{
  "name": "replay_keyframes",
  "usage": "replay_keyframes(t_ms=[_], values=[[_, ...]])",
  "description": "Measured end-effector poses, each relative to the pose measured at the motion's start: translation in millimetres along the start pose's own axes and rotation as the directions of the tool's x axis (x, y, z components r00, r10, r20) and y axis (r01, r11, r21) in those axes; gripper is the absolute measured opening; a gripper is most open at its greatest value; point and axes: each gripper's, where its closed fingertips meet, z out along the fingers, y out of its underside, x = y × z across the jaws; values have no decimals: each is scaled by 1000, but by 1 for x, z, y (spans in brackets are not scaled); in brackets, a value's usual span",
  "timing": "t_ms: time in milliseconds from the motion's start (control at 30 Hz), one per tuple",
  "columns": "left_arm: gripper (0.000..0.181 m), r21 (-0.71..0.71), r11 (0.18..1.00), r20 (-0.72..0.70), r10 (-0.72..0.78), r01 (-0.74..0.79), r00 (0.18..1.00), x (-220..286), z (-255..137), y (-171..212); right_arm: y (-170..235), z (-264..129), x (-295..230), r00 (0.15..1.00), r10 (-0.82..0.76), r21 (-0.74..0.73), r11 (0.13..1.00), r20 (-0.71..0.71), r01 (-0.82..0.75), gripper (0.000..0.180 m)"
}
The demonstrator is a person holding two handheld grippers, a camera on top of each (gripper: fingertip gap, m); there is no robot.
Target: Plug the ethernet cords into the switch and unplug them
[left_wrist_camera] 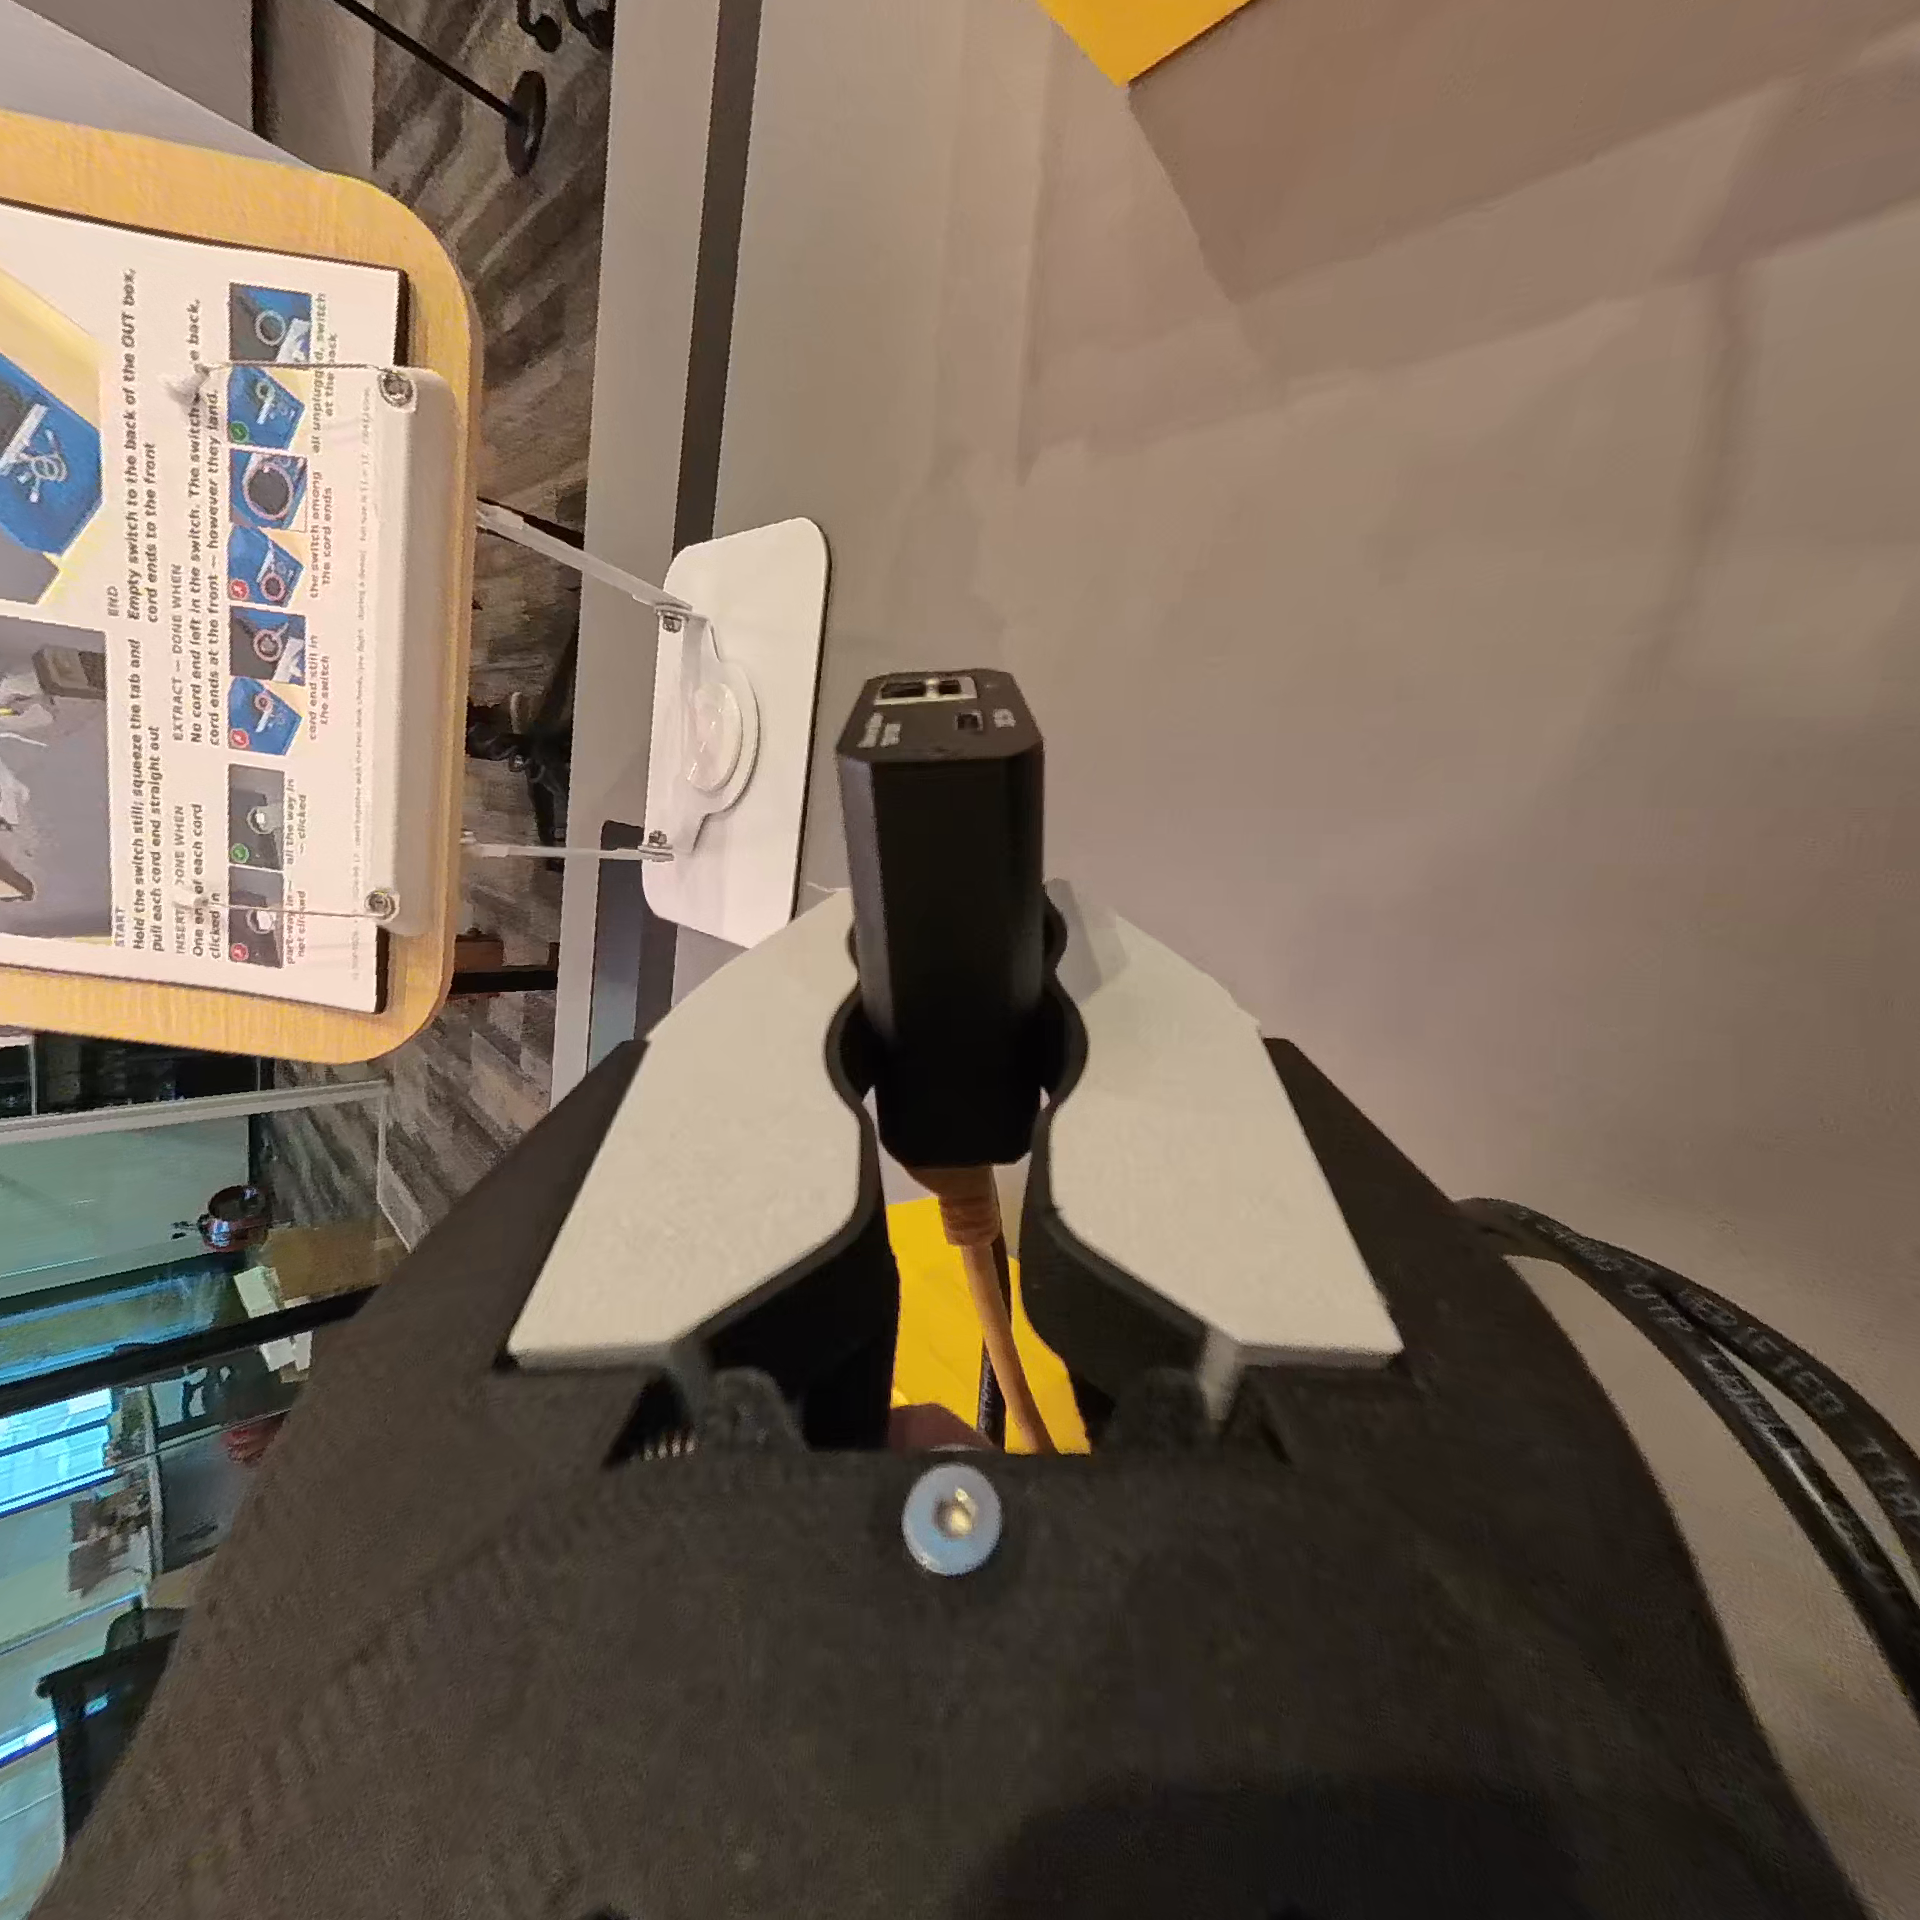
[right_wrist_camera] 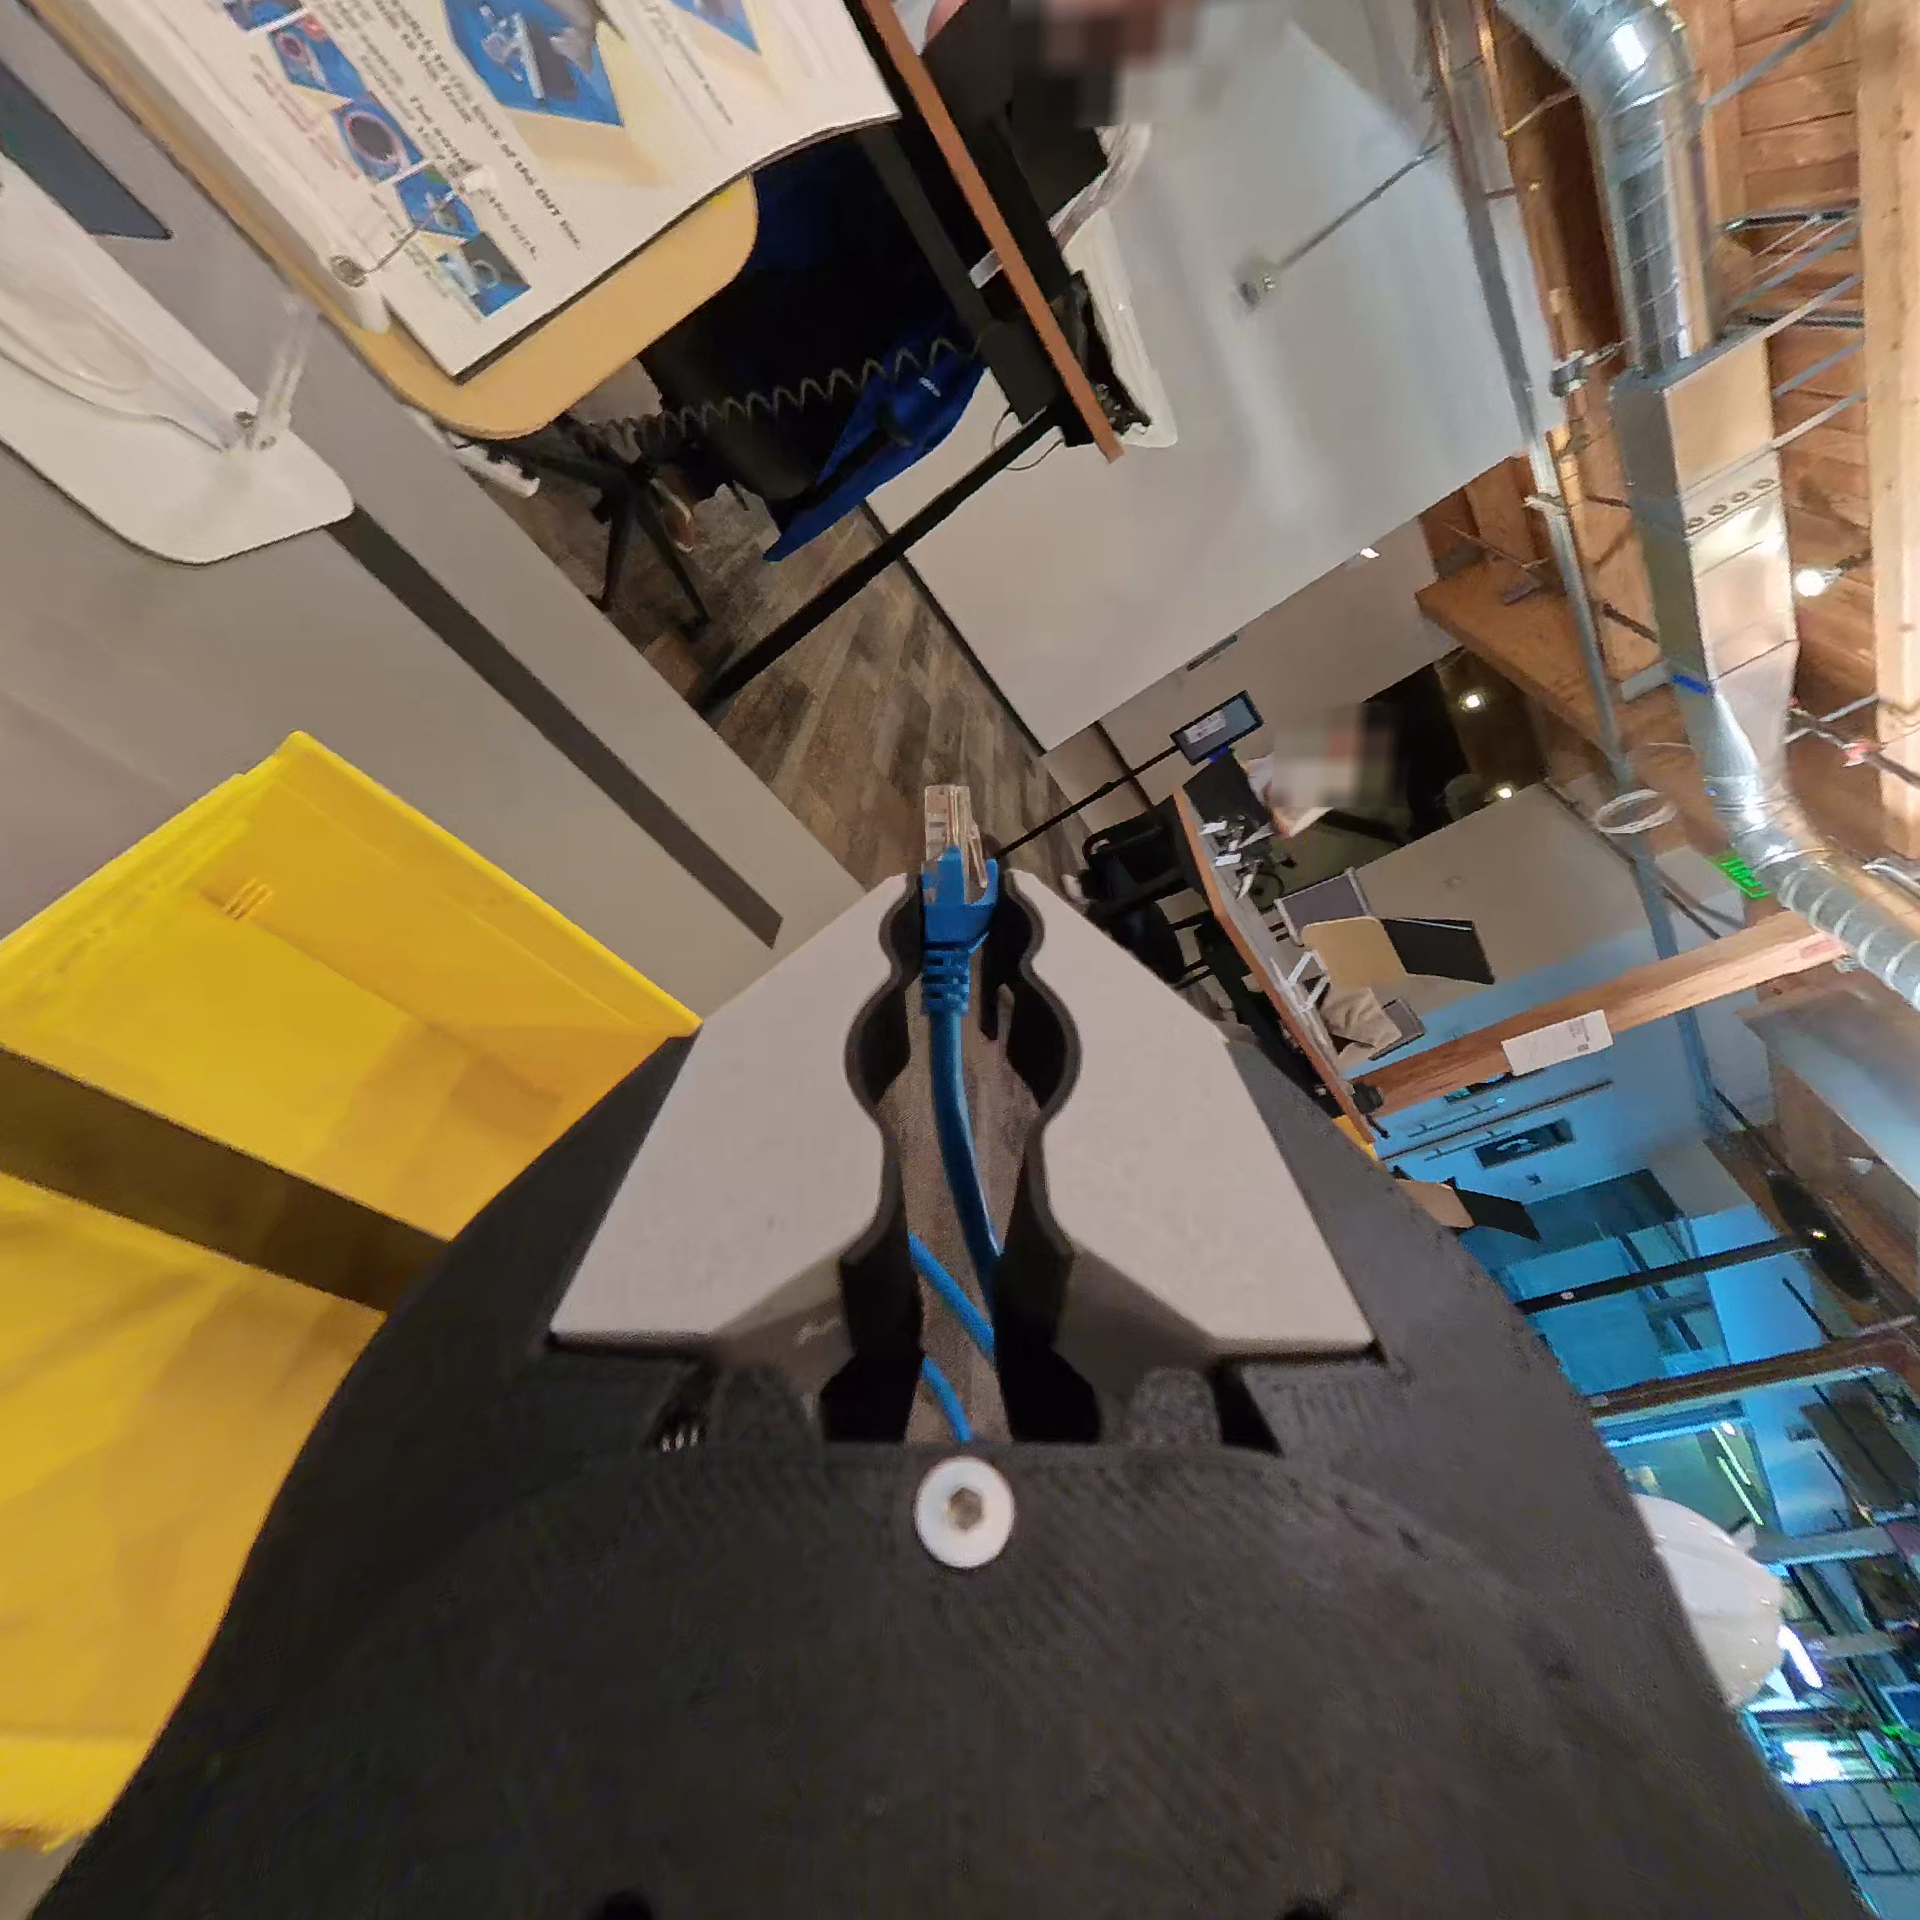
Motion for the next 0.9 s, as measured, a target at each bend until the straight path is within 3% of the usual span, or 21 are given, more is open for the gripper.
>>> replay_keyframes(t_ms=[267,400,567,700,900], values=[[25,-4,1000,-12,5,-5,1000,5,3,1,-52,-23,84,982,-49,73,995,-183,63,11],[25,-4,1000,-13,3,-3,1000,5,3,2,-56,-24,77,989,-24,76,996,-148,36,11],[25,-4,1000,-18,1,-1,1000,6,3,4,-20,-8,12,998,69,33,997,-1,-69,11],[25,-8,1000,-21,2,-2,1000,7,3,4,34,5,-63,978,190,-53,981,85,-186,12],[25,-10,1000,-35,-1,1,999,11,6,4,117,15,-163,946,264,-201,953,188,-226,12]])
